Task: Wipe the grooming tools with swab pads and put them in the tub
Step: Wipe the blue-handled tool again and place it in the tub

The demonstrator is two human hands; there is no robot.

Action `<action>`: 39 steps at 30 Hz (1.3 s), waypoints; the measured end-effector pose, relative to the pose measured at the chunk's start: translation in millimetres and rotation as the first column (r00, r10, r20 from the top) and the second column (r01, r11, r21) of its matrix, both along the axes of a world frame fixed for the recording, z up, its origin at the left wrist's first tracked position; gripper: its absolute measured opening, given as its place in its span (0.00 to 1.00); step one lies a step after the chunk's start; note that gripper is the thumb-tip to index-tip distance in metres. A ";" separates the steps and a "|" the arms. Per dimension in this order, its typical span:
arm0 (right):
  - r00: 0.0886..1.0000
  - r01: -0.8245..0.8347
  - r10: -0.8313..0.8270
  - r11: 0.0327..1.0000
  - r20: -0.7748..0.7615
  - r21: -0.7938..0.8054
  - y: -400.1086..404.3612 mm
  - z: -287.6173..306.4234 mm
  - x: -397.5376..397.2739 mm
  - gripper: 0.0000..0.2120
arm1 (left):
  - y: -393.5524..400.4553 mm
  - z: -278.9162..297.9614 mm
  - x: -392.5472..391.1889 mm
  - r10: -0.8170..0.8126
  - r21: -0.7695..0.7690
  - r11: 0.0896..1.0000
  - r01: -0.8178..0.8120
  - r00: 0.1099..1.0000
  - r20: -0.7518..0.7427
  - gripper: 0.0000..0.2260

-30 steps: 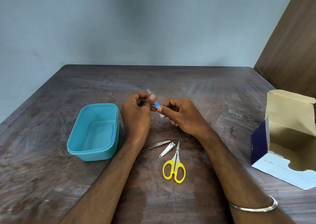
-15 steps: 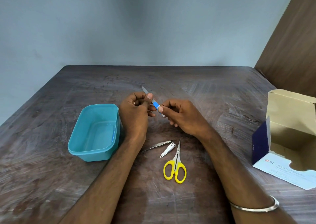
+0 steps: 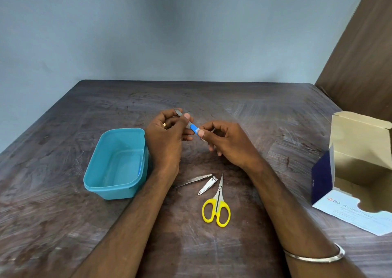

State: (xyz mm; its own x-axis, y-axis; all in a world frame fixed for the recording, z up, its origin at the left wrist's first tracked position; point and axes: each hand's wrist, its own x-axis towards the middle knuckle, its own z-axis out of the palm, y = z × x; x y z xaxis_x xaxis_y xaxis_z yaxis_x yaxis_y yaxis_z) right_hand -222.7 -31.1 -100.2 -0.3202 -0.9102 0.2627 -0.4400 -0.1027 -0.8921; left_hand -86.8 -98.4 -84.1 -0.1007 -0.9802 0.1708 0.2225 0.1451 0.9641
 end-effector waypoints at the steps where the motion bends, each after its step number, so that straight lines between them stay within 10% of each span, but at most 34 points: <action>1: 1.000 0.006 -0.006 1.000 -0.010 -0.008 0.2 0.2 0.6 0.05 | -0.1 -0.8 0.1 0.003 -0.008 1.000 -0.003 1.000 0.014 0.06; 19: 0.914 0.102 -0.151 0.984 -0.376 -0.147 -4.1 0.0 10.7 0.09 | 10.4 0.8 -1.0 0.329 -0.294 0.927 -0.235 0.885 0.329 0.11; 39: 0.934 0.068 -0.077 0.997 -0.350 -0.040 -0.4 3.7 5.1 0.07 | 10.2 4.1 -0.3 0.273 -0.132 0.959 -0.251 0.944 0.184 0.11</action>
State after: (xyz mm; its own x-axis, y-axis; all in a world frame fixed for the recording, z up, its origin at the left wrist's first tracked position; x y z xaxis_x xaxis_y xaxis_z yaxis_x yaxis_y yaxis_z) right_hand -217.6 -31.4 -96.4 -0.2681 -0.8791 0.3941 -0.7317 -0.0803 -0.6769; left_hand -87.1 -88.2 -80.0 0.1146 -0.9538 0.2777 -0.0308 0.2760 0.9607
